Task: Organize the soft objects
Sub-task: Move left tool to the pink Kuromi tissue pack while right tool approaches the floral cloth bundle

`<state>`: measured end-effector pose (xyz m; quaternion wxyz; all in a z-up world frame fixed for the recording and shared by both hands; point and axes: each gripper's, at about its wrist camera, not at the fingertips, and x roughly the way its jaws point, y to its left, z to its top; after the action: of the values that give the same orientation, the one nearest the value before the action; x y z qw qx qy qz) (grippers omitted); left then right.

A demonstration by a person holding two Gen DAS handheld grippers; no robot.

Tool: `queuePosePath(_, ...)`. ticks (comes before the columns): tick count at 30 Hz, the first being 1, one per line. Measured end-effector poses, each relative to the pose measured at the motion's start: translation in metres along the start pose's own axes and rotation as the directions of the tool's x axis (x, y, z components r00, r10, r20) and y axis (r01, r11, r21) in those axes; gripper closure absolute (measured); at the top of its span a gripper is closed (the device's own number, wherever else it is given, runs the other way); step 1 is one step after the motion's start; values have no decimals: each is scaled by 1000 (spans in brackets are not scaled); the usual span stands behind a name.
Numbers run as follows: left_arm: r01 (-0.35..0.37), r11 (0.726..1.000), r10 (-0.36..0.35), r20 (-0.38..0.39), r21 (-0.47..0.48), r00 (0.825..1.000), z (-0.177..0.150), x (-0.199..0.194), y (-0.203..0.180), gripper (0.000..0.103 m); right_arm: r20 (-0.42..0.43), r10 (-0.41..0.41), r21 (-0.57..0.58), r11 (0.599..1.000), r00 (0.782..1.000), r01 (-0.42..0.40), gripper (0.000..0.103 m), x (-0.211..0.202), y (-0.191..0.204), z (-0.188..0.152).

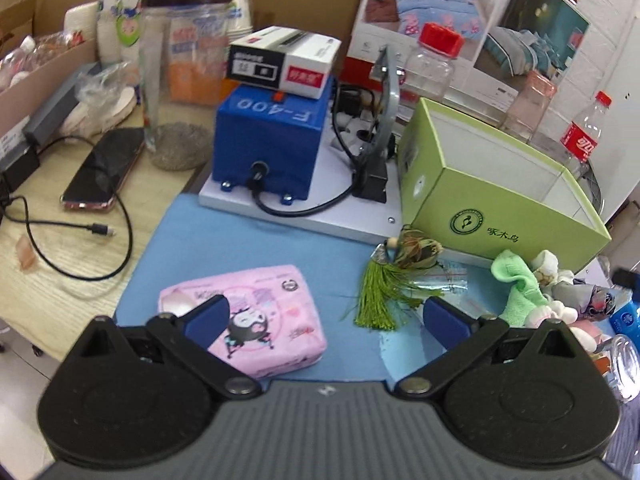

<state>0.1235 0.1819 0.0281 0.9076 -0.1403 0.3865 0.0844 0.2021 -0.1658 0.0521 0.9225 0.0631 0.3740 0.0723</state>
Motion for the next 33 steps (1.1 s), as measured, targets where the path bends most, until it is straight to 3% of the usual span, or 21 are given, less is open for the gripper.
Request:
queuePosePath(4, -2, 999, 2, -21, 38, 1000, -3, 7, -13, 1, -90, 61, -132, 989, 994, -73, 23, 39, 43, 19)
queuePosePath(7, 11, 999, -10, -24, 36, 1000, -4, 9, -11, 1, -200, 1, -183, 982, 980, -39, 23, 71, 46, 19)
queuePosePath(8, 10, 999, -9, -19, 33, 1000, -4, 9, -10, 1, -212, -21, -179, 984, 977, -17, 23, 73, 39, 17)
queuePosePath(10, 7, 1000, -6, -18, 28, 1000, -5, 9, -9, 1, -220, 25, -66, 997, 975, -41, 23, 64, 8, 16)
queuePosePath(12, 15, 1000, -15, -16, 20, 1000, -6, 7, -8, 1, -186, 11, 33, 999, 983, -5, 23, 46, -21, 13)
queuePosePath(14, 21, 1000, -21, -15, 14, 1000, -7, 6, -8, 1, -172, -66, 54, 996, 983, 77, 23, 30, -44, 3)
queuePosePath(18, 13, 1000, -13, 0, 24, 1000, -12, -1, -8, 1, -174, -130, 124, 980, 976, 153, 23, -5, -82, -32)
queuePosePath(23, 3, 1000, -3, 20, 19, 1000, -13, -9, -6, 1, -168, -283, 91, 949, 944, 301, 23, -52, -98, -75)
queuePosePath(26, -6, 1000, 5, 30, 19, 1000, -13, -12, -7, 1, -121, -272, 111, 952, 955, 285, 23, -70, -100, -78)
queuePosePath(29, -32, 999, 30, 44, 35, 999, -14, -17, -5, 1, -54, -212, 156, 963, 976, 218, 22, -73, -98, -73)
queuePosePath(31, -59, 997, 57, 55, 45, 997, -15, -20, -1, 1, -33, -179, 192, 964, 983, 182, 22, -59, -98, -66)
queuePosePath(33, -80, 995, 77, 67, 51, 995, -15, -22, 5, 1, -38, -201, 203, 957, 979, 205, 22, -44, -99, -64)
